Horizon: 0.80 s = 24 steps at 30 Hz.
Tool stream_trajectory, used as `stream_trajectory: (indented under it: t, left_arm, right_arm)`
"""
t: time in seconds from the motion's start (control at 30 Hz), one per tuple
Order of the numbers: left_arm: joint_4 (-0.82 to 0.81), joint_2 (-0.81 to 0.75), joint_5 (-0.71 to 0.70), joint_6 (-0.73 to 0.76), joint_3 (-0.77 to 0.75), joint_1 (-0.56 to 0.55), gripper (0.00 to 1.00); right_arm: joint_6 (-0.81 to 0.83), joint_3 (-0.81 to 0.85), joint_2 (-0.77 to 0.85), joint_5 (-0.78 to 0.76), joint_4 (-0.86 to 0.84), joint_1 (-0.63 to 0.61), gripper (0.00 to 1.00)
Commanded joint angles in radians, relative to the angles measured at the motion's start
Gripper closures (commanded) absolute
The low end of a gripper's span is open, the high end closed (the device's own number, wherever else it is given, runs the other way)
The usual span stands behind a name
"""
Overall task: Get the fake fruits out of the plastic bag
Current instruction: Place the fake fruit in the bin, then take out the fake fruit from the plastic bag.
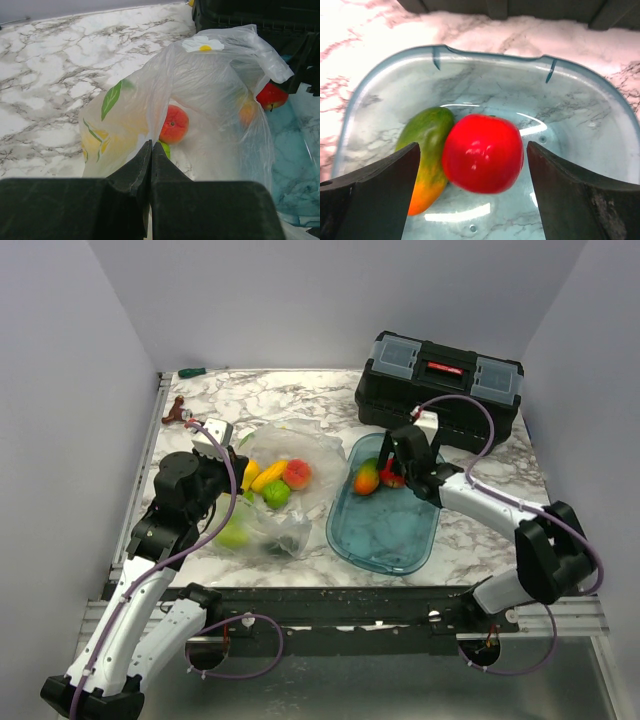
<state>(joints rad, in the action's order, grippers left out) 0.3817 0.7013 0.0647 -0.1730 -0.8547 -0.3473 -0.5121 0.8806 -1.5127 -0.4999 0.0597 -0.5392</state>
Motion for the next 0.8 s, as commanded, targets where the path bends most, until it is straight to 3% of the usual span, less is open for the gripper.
stream_trajectory:
  t: [0.0, 0.13, 0.37, 0.63, 0.77]
  left_arm:
    - [-0.014, 0.002, 0.030, -0.002, -0.003, -0.002, 1.00]
    - [-0.024, -0.002, 0.022, -0.003, 0.004, -0.002, 1.00]
    - [-0.024, -0.002, 0.016, -0.001, 0.003, -0.002, 1.00]
    - [-0.023, -0.002, 0.004, 0.003, 0.008, -0.002, 1.00]
    - [-0.015, 0.005, 0.015, 0.003, 0.000, -0.002, 1.00]
  right_arm:
    - [0.016, 0.049, 0.121, 0.031, 0.099, 0.001, 0.10]
    - [0.028, 0.056, 0.232, 0.087, 0.151, -0.024, 0.11]
    - [0.044, -0.006, 0.402, 0.396, -0.064, -0.181, 0.16]
    - [0.011, 0.025, 0.318, 0.588, -0.224, -0.300, 0.21]
    - [0.078, 0.083, 0.207, 0.661, -0.211, -0.370, 0.31]
